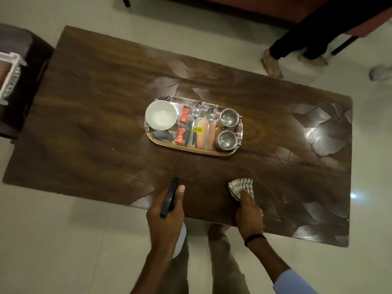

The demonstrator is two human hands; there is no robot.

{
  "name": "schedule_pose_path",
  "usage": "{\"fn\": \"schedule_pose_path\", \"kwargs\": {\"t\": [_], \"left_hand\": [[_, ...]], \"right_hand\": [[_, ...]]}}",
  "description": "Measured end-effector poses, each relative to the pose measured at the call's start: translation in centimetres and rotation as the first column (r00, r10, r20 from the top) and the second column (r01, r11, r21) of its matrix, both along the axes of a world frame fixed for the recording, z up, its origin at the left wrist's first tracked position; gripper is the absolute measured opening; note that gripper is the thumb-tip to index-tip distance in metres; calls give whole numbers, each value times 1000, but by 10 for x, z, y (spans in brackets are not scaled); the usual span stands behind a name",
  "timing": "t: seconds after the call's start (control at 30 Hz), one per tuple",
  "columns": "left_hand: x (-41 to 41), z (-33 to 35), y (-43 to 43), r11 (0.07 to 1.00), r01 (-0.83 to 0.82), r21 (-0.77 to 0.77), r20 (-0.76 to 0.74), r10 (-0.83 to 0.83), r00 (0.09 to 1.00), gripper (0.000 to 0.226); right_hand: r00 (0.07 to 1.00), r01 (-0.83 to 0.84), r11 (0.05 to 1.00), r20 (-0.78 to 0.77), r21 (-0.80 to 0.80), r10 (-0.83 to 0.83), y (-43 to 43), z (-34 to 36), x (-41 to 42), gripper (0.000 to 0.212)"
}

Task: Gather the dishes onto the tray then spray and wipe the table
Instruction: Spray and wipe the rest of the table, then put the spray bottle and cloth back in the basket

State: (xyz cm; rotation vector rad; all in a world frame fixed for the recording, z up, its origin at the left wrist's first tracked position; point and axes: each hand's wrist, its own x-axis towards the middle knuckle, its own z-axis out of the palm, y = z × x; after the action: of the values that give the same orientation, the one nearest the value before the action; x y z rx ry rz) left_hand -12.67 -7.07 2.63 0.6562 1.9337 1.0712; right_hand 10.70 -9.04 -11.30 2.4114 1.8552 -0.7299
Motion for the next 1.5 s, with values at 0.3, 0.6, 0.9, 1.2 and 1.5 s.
{"fn": "schedule_pose_path", "kwargs": {"t": [0.3, 0.6, 0.9, 1.2, 1.5], "left_hand": [[-62, 4, 12, 988, -148, 37, -61, 151, 987, 25], [-128, 21, 42, 911, -377, 169, -121, 399, 909, 35], [-202, 38, 71, 831, -520, 195, -145, 549, 823, 55], [-297, 44, 90, 760, -587, 279, -144, 637, 757, 37], [-427, 13, 124, 802, -526, 284, -132, 576, 806, 41]], "right_hand": [[87, 387, 596, -616, -703, -783, 62, 84, -90, 35], [-245, -33, 648, -623, -761, -743, 123, 143, -191, 35], [-237, -216, 729, -689, -650, -685, 183, 160, -278, 36], [-256, -314, 784, -748, -535, -613, 226, 151, -387, 38], [-315, -332, 713, -639, -618, -701, 247, 115, -536, 41]]}}
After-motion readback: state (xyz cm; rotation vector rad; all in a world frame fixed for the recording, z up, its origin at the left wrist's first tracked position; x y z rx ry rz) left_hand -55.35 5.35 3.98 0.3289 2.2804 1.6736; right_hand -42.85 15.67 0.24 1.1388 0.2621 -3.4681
